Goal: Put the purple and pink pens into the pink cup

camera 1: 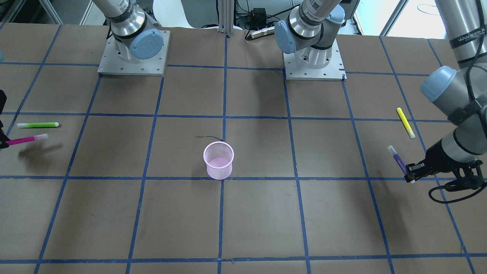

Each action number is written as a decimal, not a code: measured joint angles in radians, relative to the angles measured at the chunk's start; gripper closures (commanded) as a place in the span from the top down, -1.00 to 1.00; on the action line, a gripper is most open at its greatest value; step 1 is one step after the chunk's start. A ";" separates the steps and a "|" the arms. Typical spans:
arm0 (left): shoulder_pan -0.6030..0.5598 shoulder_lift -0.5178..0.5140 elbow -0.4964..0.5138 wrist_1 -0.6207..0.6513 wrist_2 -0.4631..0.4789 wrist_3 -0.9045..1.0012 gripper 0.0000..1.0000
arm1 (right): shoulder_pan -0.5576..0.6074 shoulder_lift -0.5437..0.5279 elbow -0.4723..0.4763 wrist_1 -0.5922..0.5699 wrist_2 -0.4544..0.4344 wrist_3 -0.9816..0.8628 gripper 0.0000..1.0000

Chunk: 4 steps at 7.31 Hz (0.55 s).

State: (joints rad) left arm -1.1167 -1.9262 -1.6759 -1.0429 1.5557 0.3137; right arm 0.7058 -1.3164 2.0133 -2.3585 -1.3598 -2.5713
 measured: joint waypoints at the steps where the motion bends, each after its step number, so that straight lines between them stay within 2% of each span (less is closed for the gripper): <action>1: -0.017 0.012 0.004 0.004 -0.004 -0.018 -1.00 | 0.058 -0.046 -0.001 0.021 -0.010 0.113 -1.00; 4: -0.042 0.034 0.005 0.013 -0.008 -0.036 -1.00 | 0.302 -0.191 -0.010 0.107 -0.079 0.451 -1.00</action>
State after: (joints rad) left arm -1.1589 -1.8921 -1.6706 -1.0295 1.5481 0.2781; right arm 1.0076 -1.5074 2.0037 -2.2518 -1.4388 -2.1201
